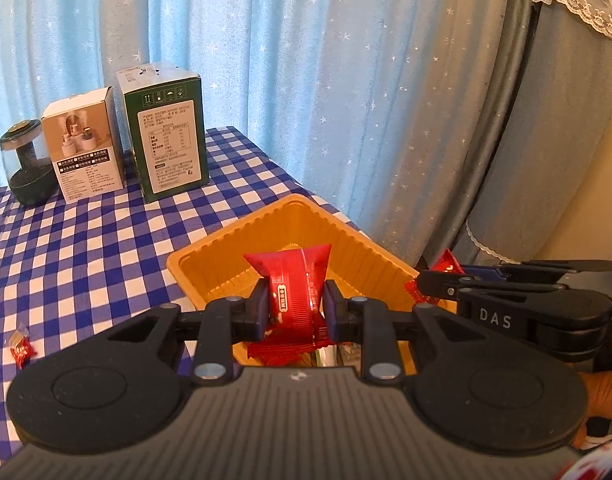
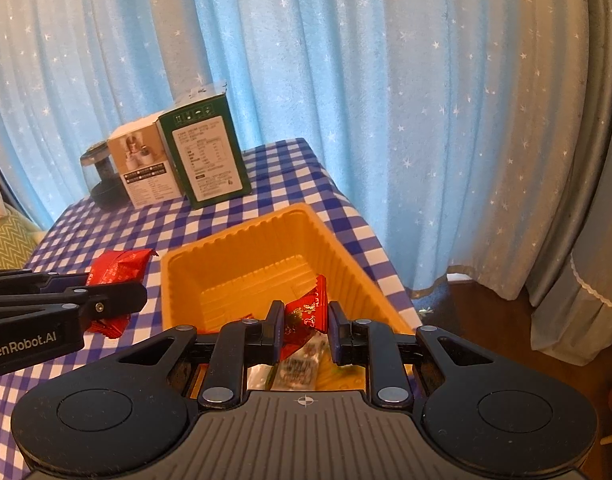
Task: Organize snacks
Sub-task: 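Open the left tool to drop the red packet while the right tool releases its candy into the tray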
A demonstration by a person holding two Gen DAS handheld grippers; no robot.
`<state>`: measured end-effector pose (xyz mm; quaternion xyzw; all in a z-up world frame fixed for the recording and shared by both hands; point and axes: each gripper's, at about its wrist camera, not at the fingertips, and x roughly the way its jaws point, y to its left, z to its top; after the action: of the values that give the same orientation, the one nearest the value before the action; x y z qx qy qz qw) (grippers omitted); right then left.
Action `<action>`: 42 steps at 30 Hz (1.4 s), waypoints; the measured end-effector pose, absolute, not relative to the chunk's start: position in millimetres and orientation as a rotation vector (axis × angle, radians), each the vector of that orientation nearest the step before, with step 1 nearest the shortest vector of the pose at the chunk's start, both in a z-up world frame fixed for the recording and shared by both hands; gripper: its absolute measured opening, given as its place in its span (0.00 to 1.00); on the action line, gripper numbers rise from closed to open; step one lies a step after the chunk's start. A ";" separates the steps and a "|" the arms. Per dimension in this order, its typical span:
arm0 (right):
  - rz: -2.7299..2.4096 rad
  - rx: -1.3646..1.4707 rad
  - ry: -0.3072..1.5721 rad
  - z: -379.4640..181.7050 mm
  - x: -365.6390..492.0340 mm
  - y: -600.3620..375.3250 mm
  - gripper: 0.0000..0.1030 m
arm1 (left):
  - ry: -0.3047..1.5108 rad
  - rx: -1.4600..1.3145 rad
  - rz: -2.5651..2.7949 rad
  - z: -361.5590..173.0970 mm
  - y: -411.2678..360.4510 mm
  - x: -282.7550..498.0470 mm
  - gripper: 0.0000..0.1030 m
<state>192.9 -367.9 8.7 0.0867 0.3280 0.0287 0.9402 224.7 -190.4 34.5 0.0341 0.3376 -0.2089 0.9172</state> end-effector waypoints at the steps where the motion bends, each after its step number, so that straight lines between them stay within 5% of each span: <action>1: 0.058 0.177 0.669 8.7 196.2 -368.9 0.22 | 0.695 0.067 -0.429 33.1 -190.3 228.3 0.24; 22: 0.056 0.181 0.696 -5.0 232.3 -372.5 0.22 | 0.781 0.046 -0.428 -3.3 -200.5 286.3 0.24; 25: 0.055 0.182 0.696 -5.0 231.7 -372.7 0.22 | 0.776 0.029 -0.422 -4.1 -198.8 290.0 0.36; 42: 0.090 0.185 0.687 1.5 235.5 -360.8 0.22 | 0.752 -0.004 -0.337 4.3 -153.1 272.9 0.39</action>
<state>235.5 -360.8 1.5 0.0904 0.3364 0.0440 0.9364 272.9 -153.1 4.3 -0.0019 0.3653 -0.1639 0.9163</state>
